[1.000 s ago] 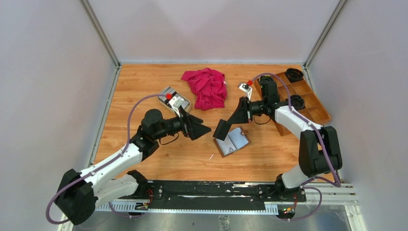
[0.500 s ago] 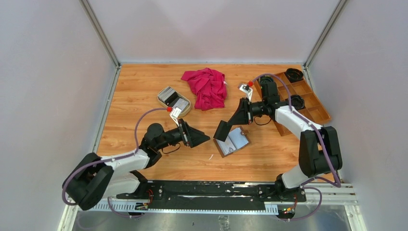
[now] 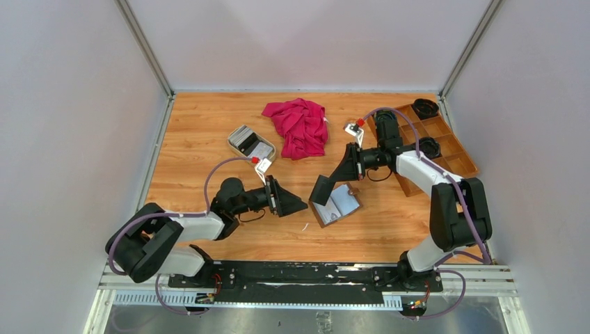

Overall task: Put the credit cards into the card holder
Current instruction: Pick up the credit card from the storage box.

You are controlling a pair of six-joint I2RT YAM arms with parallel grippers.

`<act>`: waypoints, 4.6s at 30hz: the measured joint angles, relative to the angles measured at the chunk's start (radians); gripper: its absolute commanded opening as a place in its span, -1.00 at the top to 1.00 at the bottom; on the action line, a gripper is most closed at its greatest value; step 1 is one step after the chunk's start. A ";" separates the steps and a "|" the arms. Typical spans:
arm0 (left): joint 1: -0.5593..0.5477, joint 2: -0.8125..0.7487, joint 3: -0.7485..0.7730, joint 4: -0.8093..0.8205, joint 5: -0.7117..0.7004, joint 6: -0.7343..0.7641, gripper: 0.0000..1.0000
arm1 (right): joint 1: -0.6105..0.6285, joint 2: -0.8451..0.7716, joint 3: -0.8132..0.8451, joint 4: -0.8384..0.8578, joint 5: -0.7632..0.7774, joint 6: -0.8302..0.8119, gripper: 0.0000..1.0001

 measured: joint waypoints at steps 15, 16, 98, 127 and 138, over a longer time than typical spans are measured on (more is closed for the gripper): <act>-0.012 0.123 0.229 -0.223 0.094 0.210 0.00 | -0.001 0.014 0.008 -0.053 0.007 -0.040 1.00; -0.013 0.142 0.241 -0.230 0.105 0.216 0.09 | -0.001 0.014 0.009 -0.053 0.007 -0.041 1.00; -0.146 0.285 0.074 -0.034 -0.086 -0.150 1.00 | -0.045 0.163 0.096 -0.650 0.715 -0.510 0.18; -0.236 0.137 0.126 -0.387 -0.113 -0.036 1.00 | -0.003 -0.183 0.058 -0.585 0.456 -0.739 0.02; -0.241 0.267 0.196 -0.401 -0.068 -0.023 1.00 | -0.002 -0.164 0.030 -0.581 0.467 -0.800 0.04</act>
